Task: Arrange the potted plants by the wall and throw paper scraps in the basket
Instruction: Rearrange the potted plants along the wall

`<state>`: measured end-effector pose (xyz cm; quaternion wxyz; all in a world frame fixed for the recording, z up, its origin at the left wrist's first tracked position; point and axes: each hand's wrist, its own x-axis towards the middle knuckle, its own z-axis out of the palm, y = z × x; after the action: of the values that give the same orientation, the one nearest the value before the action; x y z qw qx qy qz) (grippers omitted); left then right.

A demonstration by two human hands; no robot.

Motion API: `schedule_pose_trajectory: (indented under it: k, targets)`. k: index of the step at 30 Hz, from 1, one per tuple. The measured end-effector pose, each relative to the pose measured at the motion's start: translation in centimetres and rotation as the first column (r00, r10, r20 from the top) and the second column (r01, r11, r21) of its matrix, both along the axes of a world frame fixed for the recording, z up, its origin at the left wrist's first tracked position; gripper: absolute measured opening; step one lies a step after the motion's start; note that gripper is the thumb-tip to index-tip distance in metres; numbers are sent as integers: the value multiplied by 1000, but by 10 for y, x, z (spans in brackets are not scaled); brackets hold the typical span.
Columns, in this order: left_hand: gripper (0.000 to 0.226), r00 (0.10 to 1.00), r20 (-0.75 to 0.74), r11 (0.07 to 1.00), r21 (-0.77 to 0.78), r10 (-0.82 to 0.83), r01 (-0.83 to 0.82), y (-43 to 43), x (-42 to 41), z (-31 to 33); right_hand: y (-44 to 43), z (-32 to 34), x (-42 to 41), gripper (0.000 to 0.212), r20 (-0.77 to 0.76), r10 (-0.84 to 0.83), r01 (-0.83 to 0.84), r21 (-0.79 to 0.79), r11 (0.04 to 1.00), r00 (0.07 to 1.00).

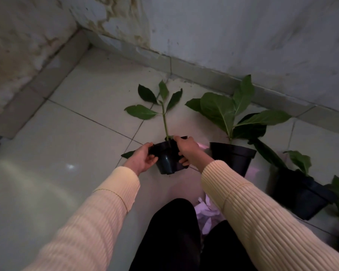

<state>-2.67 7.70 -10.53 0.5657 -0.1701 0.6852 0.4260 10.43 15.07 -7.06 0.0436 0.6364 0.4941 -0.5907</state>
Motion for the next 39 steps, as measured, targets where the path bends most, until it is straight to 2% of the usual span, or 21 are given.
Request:
schedule_pose_trajectory:
  k: [10, 13, 19, 23, 27, 34, 39]
  targets:
    - [16, 994, 94, 997, 52, 47, -52, -9, 6, 9, -4, -5, 5, 49, 38, -59, 61, -61, 996, 998]
    - [13, 993, 115, 997, 71, 23, -31, -17, 11, 13, -7, 0, 6, 42, 47, -53, 56, -48, 997, 997]
    - [7, 999, 47, 982, 190, 9, -18, -39, 23, 9, -22, -1, 18, 23, 6, -12, 12, -31, 999, 1000]
    - [34, 999, -42, 956, 293, 30, -17, -49, 21, 4, -36, -8, 25, 16, -66, 24, -24, 6, 1000, 998]
    - [55, 995, -19, 947, 309, 96, -85, -59, 20, 0, -47, -14, 22, 19, -112, -32, 32, -4, 999, 993]
    - [59, 983, -26, 939, 299, 184, -168, -68, 25, -11, -58, -22, 18, 44, -131, -50, 49, -17, 999, 990]
    - [59, 980, -69, 962, 215, 186, -168, -71, 32, -17, -59, -19, 26, 28, -168, -18, 2, -94, 996, 986]
